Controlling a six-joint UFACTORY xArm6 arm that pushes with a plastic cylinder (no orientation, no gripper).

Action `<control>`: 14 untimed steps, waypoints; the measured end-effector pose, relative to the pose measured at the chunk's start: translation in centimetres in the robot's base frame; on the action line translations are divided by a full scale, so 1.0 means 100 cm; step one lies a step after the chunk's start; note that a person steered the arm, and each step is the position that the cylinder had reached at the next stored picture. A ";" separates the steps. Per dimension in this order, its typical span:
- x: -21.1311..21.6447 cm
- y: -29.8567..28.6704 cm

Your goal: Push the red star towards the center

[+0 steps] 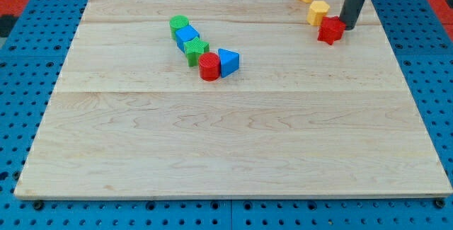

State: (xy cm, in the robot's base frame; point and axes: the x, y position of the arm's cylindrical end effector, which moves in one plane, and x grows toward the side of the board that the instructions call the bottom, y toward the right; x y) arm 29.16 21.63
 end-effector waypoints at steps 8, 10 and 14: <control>0.008 -0.006; 0.043 -0.010; 0.065 0.032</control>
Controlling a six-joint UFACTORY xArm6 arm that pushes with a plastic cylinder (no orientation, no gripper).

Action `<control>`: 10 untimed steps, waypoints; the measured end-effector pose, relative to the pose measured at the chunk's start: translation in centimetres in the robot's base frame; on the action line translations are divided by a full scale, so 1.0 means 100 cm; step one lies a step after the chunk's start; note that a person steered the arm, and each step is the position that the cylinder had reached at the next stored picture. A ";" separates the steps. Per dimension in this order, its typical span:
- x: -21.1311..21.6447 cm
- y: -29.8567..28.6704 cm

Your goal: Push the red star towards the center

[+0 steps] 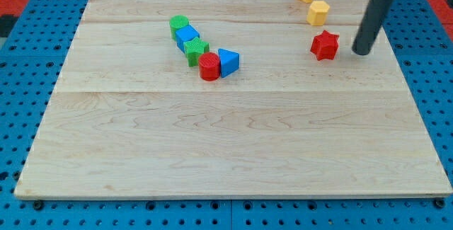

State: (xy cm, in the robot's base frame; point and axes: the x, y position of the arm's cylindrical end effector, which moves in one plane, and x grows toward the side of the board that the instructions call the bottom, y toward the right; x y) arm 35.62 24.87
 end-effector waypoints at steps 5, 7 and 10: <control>-0.013 0.015; -0.027 0.006; -0.007 -0.042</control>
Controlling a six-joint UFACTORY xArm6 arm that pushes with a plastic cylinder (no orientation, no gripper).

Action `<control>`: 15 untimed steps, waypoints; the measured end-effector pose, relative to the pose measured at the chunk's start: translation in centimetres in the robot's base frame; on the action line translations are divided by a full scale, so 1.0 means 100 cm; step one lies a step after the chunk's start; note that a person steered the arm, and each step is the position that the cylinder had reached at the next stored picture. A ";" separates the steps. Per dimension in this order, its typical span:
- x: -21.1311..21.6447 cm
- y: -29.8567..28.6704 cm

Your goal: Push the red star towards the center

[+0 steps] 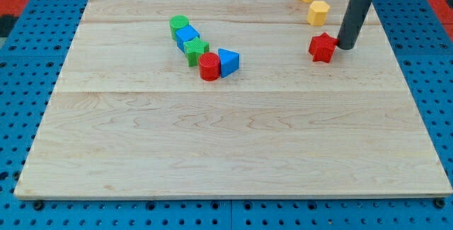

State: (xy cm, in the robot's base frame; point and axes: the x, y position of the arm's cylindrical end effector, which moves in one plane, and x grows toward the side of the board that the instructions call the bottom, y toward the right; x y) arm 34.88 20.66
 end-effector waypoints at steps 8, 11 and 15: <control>-0.021 -0.023; -0.021 -0.036; -0.021 -0.092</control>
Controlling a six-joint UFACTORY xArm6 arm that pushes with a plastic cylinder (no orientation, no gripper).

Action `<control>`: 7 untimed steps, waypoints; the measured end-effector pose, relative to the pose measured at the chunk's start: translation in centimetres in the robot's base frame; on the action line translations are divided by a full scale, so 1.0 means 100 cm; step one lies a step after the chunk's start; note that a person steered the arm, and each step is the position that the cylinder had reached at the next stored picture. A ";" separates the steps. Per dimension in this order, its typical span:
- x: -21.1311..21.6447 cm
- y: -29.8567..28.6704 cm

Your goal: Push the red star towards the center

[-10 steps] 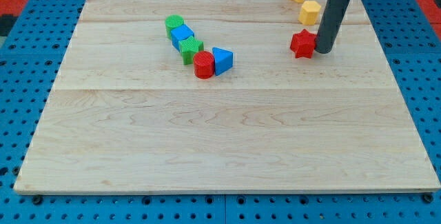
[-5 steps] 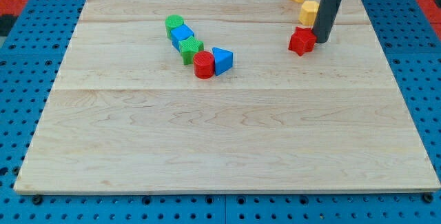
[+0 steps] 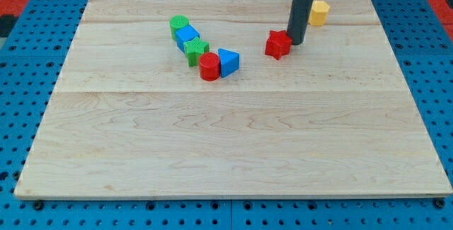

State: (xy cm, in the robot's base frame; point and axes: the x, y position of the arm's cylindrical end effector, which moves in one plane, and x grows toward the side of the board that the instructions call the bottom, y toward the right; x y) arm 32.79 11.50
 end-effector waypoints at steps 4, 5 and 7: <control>0.000 -0.041; 0.000 -0.045; 0.000 -0.055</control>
